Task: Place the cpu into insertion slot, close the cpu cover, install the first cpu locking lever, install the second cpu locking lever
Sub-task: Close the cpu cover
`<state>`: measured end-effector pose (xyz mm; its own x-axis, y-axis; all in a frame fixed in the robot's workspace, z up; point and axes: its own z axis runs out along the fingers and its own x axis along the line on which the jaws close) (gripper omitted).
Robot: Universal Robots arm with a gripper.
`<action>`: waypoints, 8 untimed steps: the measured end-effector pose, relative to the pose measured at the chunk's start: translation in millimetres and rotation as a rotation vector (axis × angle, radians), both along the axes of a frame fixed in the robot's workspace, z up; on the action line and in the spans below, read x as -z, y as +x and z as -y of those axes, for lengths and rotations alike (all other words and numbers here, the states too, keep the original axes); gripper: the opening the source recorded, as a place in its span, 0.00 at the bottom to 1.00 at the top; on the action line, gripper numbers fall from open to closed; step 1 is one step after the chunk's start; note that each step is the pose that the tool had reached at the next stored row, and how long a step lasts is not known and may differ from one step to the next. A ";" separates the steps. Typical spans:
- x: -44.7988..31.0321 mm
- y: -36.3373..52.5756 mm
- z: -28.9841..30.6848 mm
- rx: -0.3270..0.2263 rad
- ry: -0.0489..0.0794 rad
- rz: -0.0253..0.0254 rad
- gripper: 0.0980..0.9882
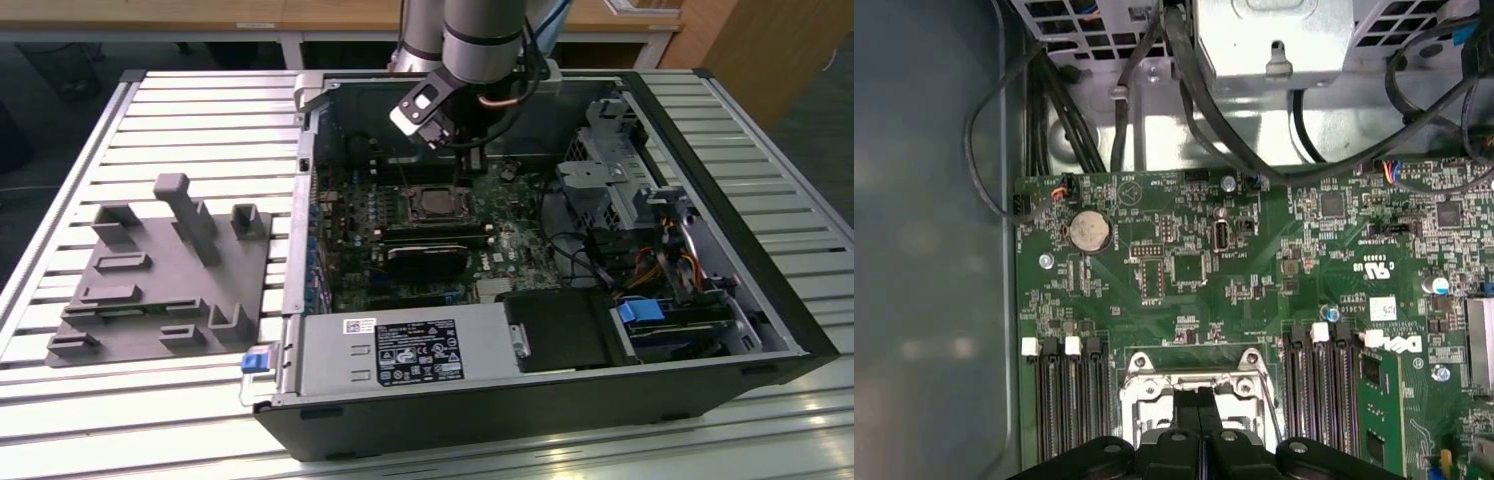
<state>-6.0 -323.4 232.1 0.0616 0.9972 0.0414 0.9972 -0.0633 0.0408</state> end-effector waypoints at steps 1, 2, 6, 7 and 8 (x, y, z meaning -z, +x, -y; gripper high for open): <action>0.1 -1.1 0.0 0.000 0.000 0.0000 0.01; 0.2 -2.1 0.0 0.000 0.000 0.0000 0.01; 2.2 -3.9 0.0 0.000 0.000 0.0000 0.01; 2.6 -4.3 0.0 0.000 0.000 0.0000 0.01; 3.0 -4.8 0.0 0.000 0.000 -0.0001 0.01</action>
<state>-10.8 -323.4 229.1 0.0615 0.9972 0.0414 0.9972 -0.0632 0.0407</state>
